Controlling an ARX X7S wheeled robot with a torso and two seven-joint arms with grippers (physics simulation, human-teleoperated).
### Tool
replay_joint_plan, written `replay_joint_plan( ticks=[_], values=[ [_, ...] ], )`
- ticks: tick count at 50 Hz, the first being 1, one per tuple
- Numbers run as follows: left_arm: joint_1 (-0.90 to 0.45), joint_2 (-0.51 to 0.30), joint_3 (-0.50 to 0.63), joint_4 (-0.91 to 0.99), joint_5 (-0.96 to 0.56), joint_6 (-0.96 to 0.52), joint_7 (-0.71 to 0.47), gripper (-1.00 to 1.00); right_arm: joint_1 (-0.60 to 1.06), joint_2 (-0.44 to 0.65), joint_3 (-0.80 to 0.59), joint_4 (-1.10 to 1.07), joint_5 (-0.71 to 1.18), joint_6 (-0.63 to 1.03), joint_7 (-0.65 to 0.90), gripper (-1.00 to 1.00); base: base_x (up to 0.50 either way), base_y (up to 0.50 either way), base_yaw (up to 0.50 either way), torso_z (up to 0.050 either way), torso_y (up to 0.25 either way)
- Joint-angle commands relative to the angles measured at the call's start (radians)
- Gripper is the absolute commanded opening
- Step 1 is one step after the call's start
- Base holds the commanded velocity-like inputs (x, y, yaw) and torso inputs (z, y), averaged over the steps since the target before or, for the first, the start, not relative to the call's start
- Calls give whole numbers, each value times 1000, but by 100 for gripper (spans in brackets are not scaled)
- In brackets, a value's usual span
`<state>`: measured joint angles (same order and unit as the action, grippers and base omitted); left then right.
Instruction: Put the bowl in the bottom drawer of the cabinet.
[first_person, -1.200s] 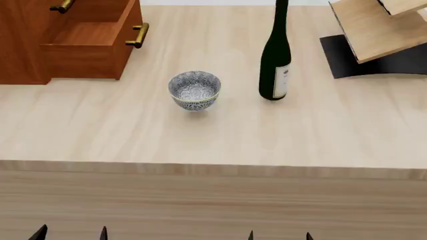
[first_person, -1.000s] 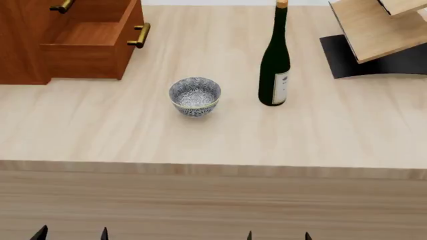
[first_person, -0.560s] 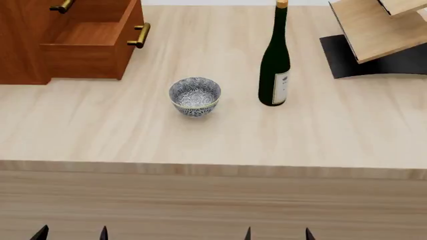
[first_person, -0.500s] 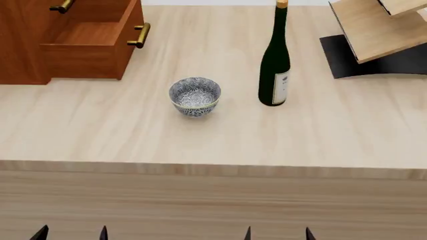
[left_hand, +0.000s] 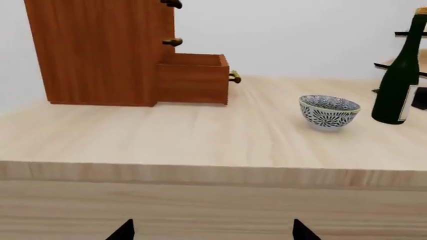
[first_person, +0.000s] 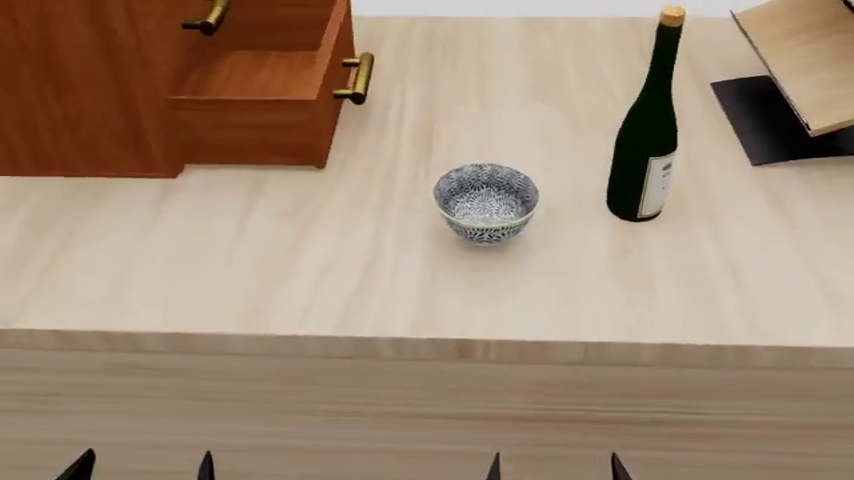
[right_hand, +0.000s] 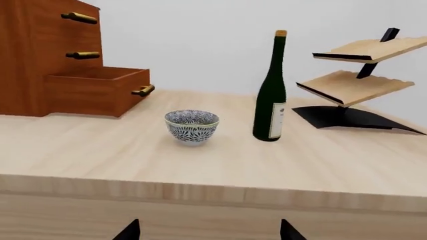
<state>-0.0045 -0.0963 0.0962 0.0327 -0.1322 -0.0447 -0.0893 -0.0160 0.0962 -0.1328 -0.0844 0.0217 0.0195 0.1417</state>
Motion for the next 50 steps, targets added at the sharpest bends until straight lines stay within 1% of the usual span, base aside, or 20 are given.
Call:
replay_joint_plan(
  ticks=[1,14,26,41,42,43,46,50],
  values=[
    [4,-19,16,11,-17,5,-2,100,0,13,-18,-5,4,2,18,100,62,500,0,41,184],
    [15,-47,49,31,-6,18,8,100,-8,24,-27,-18,20,-10,35,100,66,471,0,49,125],
    [4,-58,50,46,-5,-2,-16,100,-15,38,-39,-51,15,-14,54,100,0,5,0,50,108],
    [-8,-73,50,87,-12,-61,-44,100,-3,49,-45,-103,29,51,73,100,0,0,0,50,103],
    [-5,-71,46,94,0,-64,-63,100,-7,55,-48,-111,52,50,51,100,332,109,0,50,104],
    [-5,-72,49,98,10,-67,-71,100,-4,51,-46,-117,37,78,71,100,500,203,0,50,98],
    [-4,-72,46,123,7,-98,-85,100,-7,56,-50,-133,31,75,77,100,500,191,0,50,62],
    [-1,-78,49,155,9,-124,-93,100,-7,62,-53,-164,32,98,81,100,500,186,0,0,0]
  ],
)
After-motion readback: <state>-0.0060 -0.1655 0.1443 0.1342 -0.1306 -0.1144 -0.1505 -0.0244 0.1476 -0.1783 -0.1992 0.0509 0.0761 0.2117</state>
